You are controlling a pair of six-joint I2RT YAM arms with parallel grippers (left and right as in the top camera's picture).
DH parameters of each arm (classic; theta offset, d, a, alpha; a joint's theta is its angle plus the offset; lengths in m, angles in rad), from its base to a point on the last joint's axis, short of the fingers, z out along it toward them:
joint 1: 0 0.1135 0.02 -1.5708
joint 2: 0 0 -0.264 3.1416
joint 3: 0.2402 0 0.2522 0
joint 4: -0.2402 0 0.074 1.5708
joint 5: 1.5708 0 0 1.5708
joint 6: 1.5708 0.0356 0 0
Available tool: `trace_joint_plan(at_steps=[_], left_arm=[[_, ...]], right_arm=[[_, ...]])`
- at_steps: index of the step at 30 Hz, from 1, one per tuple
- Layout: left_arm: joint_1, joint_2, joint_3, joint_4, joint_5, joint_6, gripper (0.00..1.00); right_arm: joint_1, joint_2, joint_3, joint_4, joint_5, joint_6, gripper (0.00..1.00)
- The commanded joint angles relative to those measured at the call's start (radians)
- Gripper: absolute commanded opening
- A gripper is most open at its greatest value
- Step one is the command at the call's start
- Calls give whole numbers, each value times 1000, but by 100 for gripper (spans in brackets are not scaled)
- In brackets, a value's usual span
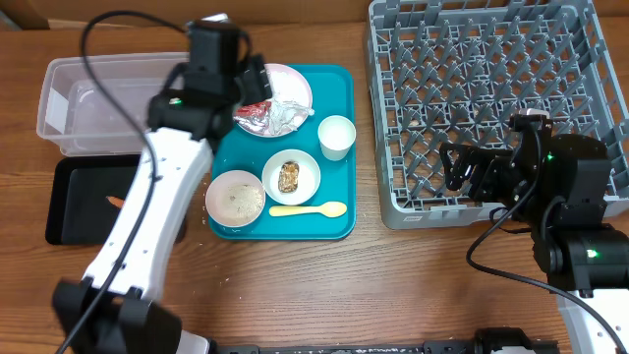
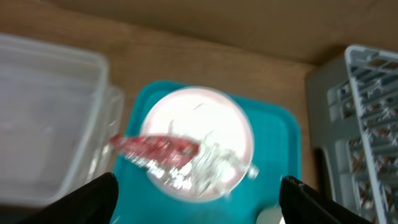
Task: Sort waste into correct bins and load items into the dishwasher
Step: 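Grasp the red wrapper with the left gripper, drop it in clear bin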
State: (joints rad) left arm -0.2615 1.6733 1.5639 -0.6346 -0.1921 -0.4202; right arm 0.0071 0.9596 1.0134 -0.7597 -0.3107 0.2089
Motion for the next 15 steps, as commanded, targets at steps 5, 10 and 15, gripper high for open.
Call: trace_joint_plan(at_steps=[5,10,15], left_arm=[[-18,269,11,154,-35,-37,95],[-18,394,11,262,63,46,100],[-18,469,11,272,64,47,100]], right_arm=[[-3,-3,29,-11,-6,2,100],[-3,-3,29,-25,-5,2,100],[-3,-3,29,-33,-5,2,100]])
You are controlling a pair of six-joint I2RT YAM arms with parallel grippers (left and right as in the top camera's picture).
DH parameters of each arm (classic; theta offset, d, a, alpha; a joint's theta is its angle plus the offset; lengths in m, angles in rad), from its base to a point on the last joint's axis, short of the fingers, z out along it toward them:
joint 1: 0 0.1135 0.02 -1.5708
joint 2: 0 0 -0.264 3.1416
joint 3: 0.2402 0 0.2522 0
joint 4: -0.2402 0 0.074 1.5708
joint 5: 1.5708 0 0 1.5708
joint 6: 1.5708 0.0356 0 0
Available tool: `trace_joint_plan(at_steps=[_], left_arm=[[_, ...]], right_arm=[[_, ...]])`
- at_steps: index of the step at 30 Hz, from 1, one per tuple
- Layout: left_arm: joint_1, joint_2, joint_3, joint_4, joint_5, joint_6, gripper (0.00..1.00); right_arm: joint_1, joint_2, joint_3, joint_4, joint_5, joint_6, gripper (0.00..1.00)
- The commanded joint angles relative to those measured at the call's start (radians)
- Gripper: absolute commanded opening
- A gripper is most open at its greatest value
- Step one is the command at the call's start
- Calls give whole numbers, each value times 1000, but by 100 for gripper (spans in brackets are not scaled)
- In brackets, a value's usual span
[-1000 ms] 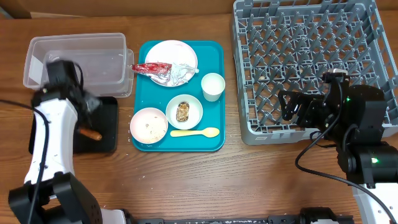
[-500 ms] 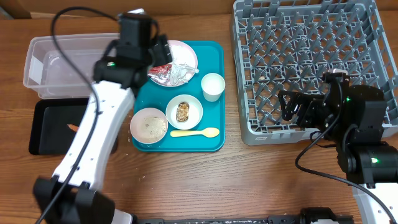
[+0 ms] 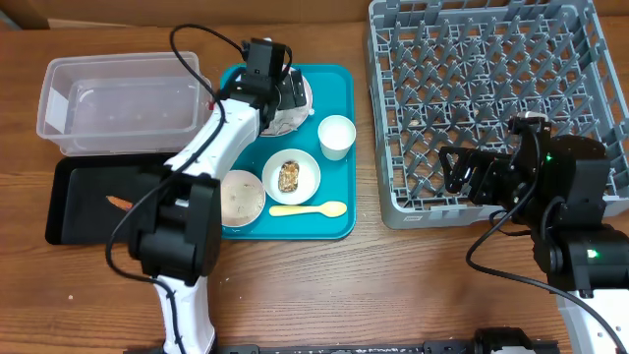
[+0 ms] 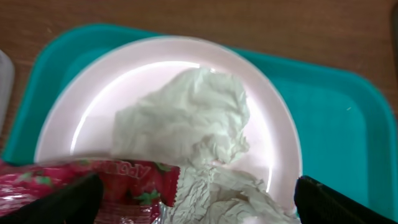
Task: Sort waste into correct bins and load items into the dishwasher
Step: 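Grasp the red wrapper with the left gripper, drop it in clear bin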
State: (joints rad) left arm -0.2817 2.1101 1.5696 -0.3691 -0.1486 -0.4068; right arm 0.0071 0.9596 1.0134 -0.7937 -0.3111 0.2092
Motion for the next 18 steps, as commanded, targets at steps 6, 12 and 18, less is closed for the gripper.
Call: trace_joint_plan(at_steps=[6,12,18], left_arm=[[2,98,5,4,43,33,100],[0,133,5,0,45,8,78],[0,144,4,-4,54,6,30]], right_arm=[[-3,4,29,2,-5,1,100],[-3,30,29,-2,-5,1,100],[-3,39,29,-2,-5,1,100]])
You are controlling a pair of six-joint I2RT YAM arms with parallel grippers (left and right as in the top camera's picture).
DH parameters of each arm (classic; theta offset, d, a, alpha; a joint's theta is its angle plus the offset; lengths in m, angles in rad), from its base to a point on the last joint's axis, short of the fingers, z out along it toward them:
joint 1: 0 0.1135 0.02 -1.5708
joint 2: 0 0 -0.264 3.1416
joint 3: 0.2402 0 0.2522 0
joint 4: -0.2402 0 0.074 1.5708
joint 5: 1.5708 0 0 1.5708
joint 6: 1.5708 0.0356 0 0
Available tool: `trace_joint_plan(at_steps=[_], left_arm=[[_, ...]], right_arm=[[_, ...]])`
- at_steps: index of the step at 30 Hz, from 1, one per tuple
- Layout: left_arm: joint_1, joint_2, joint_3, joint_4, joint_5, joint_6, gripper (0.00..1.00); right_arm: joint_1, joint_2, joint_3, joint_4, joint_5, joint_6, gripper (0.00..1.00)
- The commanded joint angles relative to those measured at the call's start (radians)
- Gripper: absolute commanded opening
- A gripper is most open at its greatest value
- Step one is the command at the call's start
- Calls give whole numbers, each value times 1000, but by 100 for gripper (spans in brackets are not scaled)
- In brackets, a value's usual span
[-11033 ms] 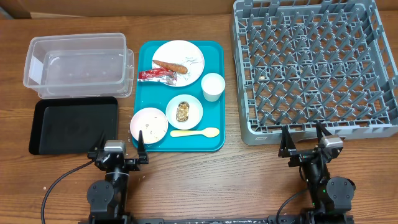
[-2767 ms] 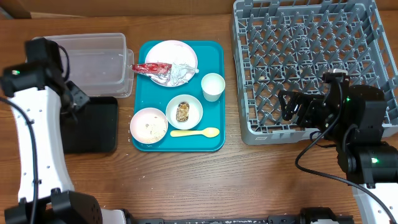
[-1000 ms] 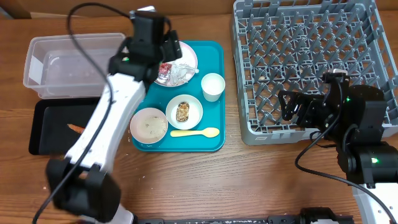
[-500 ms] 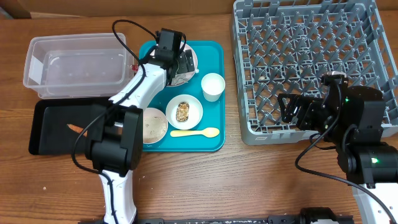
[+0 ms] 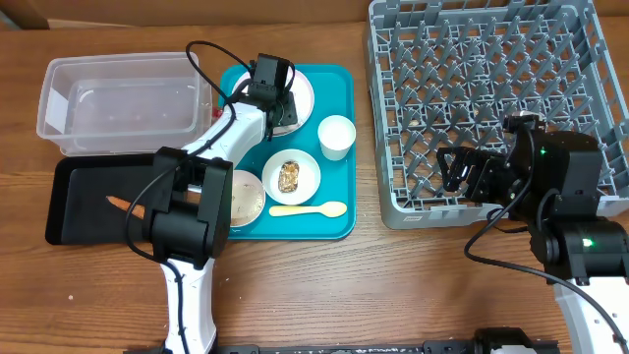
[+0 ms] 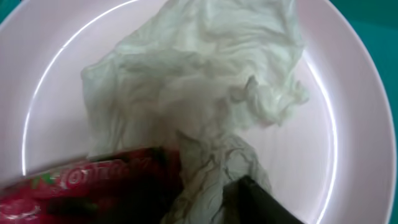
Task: Sort waste into correct bins and load items into the dishwasher
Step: 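Grasp the red wrapper with the left gripper, drop it in clear bin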
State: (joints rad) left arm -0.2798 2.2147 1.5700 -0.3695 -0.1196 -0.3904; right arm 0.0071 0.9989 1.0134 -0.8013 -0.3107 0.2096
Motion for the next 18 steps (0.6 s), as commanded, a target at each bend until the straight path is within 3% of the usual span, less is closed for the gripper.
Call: trace_joint_plan(at_steps=[1,4,11,18], left_arm=[[-2,40,4,-2,25,-10,20],[-2,38,7,2,45,-10,4],[-1,-12,96,-76,92,-10,4],[1,-79,364,-365,83,-9,4]], right_arm=[[-3,-1,29,5,-6,1,100],[-3,-1,29,5,-6,1,100],[-3,-1,29,1,-6,1,100],[-3,-1,29,1,-5,1,100]])
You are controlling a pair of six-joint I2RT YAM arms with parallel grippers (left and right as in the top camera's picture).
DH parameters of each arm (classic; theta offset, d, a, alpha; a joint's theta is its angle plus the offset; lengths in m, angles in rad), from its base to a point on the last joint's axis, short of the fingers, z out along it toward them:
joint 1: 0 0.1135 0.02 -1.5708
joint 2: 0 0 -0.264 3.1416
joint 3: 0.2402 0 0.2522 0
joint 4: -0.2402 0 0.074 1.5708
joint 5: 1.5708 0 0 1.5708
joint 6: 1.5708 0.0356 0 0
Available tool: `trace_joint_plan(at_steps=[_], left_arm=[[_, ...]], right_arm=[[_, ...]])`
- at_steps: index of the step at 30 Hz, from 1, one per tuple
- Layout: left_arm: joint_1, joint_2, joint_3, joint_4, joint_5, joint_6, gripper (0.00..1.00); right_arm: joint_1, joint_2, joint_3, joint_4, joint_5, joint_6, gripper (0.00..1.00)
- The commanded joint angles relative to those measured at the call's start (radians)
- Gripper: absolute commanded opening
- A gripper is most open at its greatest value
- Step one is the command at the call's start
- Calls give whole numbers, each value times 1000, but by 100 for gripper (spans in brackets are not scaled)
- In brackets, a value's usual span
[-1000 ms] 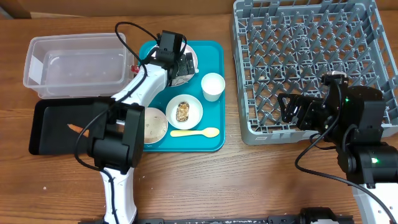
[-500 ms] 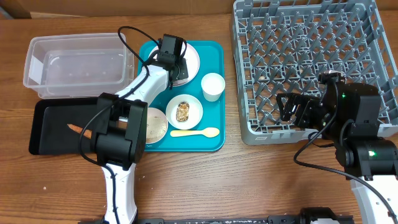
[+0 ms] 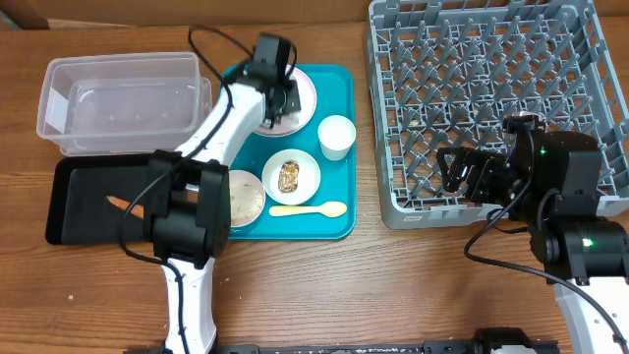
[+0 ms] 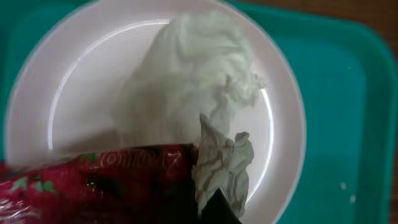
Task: Sort waste into correct bins and load items into the dishwasher
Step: 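Grasp the red wrapper with the left gripper, drop it in clear bin, then return the left gripper to the plate and grasp the white tissue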
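Observation:
A pale pink plate (image 4: 283, 118) on the teal tray (image 4: 348, 93) holds a crumpled white napkin (image 4: 193, 81) and a red snack wrapper (image 4: 106, 180) with a crinkled silver end (image 4: 225, 163). My left gripper (image 4: 208, 214) is shut on the red wrapper at the plate's near edge; only one dark fingertip (image 4: 219, 210) shows. From overhead the left gripper (image 3: 272, 95) sits over the plate (image 3: 305, 87). My right gripper (image 3: 454, 169) hangs open at the front edge of the grey dish rack (image 3: 491, 98), holding nothing.
A clear plastic bin (image 3: 118, 103) and a black tray (image 3: 84, 202) lie left of the teal tray. On the teal tray stand a white cup (image 3: 336, 136), a bowl with food scraps (image 3: 291, 175), a second bowl (image 3: 241, 199) and a yellow spoon (image 3: 308, 208).
The left wrist camera has drawn back a little from the plate, so more of the plate and tray show. The wrapper stays at the jaws. The right arm has not moved.
The left gripper hung open high above the plate, with bin and rack in sight. It was then lower, jaws wide on either side of the wrapper and napkin. After that it was right down on the wrapper, and now it is shut on it, slightly higher.

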State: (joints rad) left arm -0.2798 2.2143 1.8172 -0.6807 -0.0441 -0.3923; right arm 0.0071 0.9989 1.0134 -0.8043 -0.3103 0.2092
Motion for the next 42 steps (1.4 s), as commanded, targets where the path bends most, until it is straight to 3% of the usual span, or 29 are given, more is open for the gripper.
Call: trace_joint_plan(at_steps=[1,8,12,23,31,32,35,36,39,42], left_arm=[[3,-89,161,-100,5,-7,4],[41,-132,433,-421,-18,-4,4],[88,-153,500,-518,-18,-3,4],[289,-150,499,-643,-87,-3,4],[400,-17,463,-561,-89,37,5],[406,6,463,-559,-85,37,8],[412,75,463,-573,-35,38,60],[412,84,463,-575,-31,38,72],[412,85,464,-565,-26,38,86],[412,74,492,-560,-26,39,87]], right_arm=[[-3,-1,29,5,-6,1,100],[-3,-1,29,5,-6,1,100],[-3,-1,29,5,-6,1,100],[-3,-1,29,6,-6,1,100],[-3,6,29,4,-6,1,100],[-3,6,29,4,-6,1,100],[-3,8,29,-2,-6,1,100],[-3,8,29,-2,-6,1,100],[-3,8,29,-2,-5,0,100],[-3,8,29,0,-5,0,100]])
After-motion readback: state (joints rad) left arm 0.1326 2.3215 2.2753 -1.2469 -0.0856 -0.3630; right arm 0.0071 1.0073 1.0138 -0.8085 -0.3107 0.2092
